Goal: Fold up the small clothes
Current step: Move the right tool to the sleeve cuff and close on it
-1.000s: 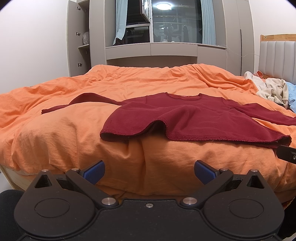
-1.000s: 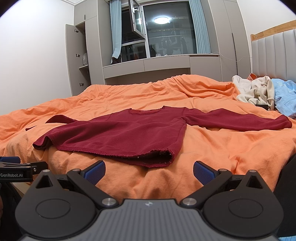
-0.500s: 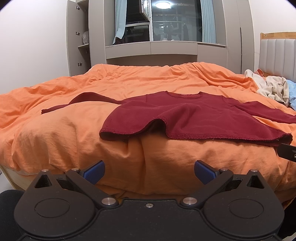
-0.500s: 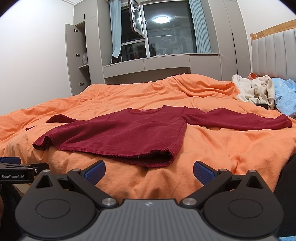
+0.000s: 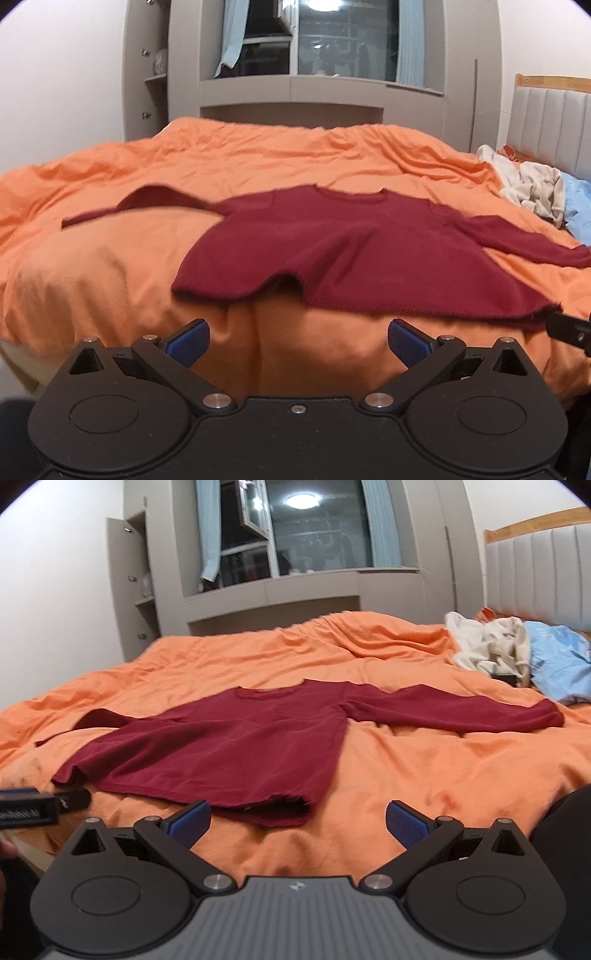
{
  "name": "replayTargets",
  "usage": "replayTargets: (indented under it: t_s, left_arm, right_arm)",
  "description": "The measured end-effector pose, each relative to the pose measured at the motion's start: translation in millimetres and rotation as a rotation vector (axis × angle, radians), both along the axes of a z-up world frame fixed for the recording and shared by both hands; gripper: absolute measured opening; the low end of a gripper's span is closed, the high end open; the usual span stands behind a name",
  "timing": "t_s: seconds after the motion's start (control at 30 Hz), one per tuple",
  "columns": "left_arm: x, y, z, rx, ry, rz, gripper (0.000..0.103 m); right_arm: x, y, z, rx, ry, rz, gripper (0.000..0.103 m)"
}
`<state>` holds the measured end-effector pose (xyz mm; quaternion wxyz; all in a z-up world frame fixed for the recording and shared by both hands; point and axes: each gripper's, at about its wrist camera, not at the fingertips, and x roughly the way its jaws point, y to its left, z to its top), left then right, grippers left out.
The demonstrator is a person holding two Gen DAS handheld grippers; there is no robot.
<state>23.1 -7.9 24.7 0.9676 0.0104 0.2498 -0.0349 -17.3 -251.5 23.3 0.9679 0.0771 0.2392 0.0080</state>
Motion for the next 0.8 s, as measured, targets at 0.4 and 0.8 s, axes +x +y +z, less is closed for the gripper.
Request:
replayTargets:
  t_s: [0.4,0.8]
  left_arm:
    - [69,-38,40,0.04,-0.026,-0.075,0.103]
    - [206,-105,52,0.041,0.034,-0.158,0.103]
  right_arm:
    - [46,-40,25,-0.006,-0.007,-0.053,0.103]
    - [128,-152,15,0.042,-0.079,-0.322,0.103]
